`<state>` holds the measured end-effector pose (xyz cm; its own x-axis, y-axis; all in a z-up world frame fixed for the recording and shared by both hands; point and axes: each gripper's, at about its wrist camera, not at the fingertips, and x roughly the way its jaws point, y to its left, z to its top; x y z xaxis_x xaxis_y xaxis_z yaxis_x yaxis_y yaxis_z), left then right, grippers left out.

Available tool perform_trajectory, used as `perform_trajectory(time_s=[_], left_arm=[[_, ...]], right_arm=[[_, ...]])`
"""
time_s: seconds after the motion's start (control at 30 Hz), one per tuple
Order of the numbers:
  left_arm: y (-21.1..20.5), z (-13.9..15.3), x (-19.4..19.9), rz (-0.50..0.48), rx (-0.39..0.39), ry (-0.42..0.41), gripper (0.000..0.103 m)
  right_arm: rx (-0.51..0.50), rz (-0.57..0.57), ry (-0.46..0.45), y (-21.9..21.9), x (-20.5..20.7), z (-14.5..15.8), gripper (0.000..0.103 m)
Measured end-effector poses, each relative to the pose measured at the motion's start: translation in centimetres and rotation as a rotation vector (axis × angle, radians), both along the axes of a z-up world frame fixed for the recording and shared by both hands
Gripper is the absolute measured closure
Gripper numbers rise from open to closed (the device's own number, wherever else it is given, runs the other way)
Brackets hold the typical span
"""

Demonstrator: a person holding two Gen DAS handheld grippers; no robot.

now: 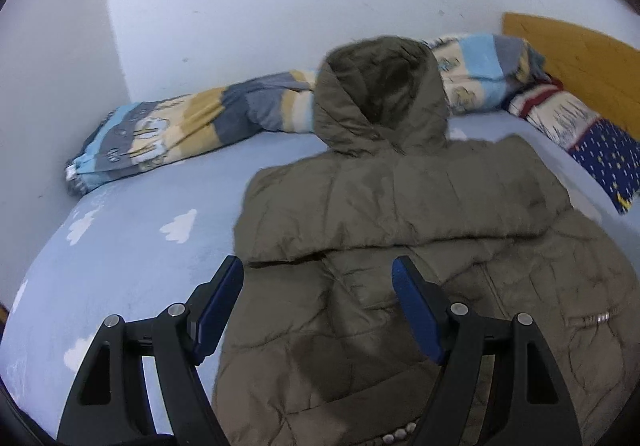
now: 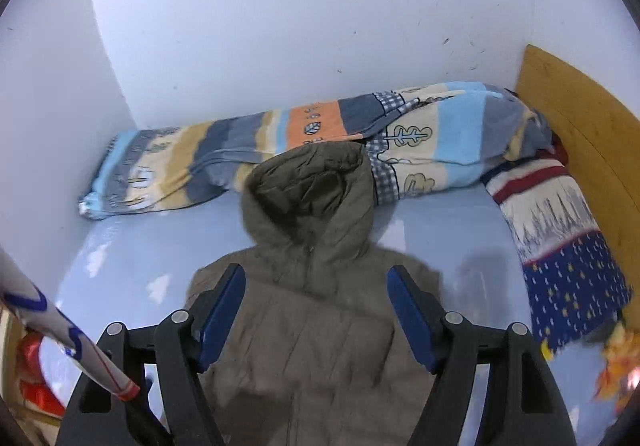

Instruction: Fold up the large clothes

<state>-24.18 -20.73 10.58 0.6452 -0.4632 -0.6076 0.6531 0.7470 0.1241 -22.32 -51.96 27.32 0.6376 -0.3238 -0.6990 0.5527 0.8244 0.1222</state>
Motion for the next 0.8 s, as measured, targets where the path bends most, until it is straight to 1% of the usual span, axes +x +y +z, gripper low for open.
perform_trajectory(time_s=[0.07,0.17,0.27,0.3,0.33,0.4,0.47,0.5,0.53,0.6,0.63,0.67,0.7,0.73,0.8], left_arm=[[-0.2,-0.2,0.1,-0.033,0.007,-0.005,0.027],[0.2,-0.6,0.0,-0.069,0.006,-0.004,0.027],[0.8,-0.9,0.8,-0.078,-0.010,0.048,0.027],[1.1,-1.1,1.3,-0.066,-0.020,0.073,0.027],[1.4,-1.3,1.7,-0.058,-0.030,0.089,0.027],[1.7,-1.8,2.2,-0.046,-0.029,0.103,0.027],[1.9,-2.5,2.9,-0.018,-0.006,0.112,0.027],[1.9,-2.8,3.3,-0.011,-0.004,0.131,0.027],[2.0,-2.9,3.7,-0.010,-0.013,0.153,0.027],[2.1,-3.1,4.1,-0.003,-0.020,0.167,0.027],[2.0,-3.2,4.3,0.003,-0.022,0.168,0.027],[2.0,-3.3,4.5,0.006,-0.021,0.172,0.027],[2.0,-3.4,4.7,0.008,-0.019,0.181,0.027],[2.0,-3.5,4.9,0.010,-0.018,0.189,0.027],[2.2,-3.4,5.0,0.021,-0.024,0.200,0.027]], right_arm=[[0.012,-0.016,0.004,-3.0,2.9,-1.8,0.025],[0.000,-0.043,0.017,-8.1,7.0,-4.1,0.025],[0.001,-0.060,0.048,-13.0,11.1,-7.0,0.025],[-0.005,-0.067,0.052,-14.1,11.9,-7.7,0.028],[-0.002,-0.070,0.049,-15.5,13.1,-8.6,0.033],[0.023,-0.077,0.035,-17.6,15.1,-10.1,0.035],[0.022,-0.111,0.036,-19.6,17.4,-11.6,0.035],[0.027,-0.117,0.037,-20.3,18.2,-12.2,0.035],[0.023,-0.122,0.036,-20.9,18.9,-12.8,0.035],[-0.015,-0.140,0.049,-21.8,20.2,-13.7,0.036],[-0.029,-0.151,0.059,-22.3,20.8,-14.4,0.049],[-0.017,-0.140,0.054,-22.6,21.1,-14.8,0.062],[0.007,-0.118,0.051,-22.8,21.6,-15.4,0.086],[-0.008,-0.115,0.063,-22.6,21.9,-15.7,0.093],[-0.072,-0.098,0.040,-21.3,21.5,-15.5,0.095]])
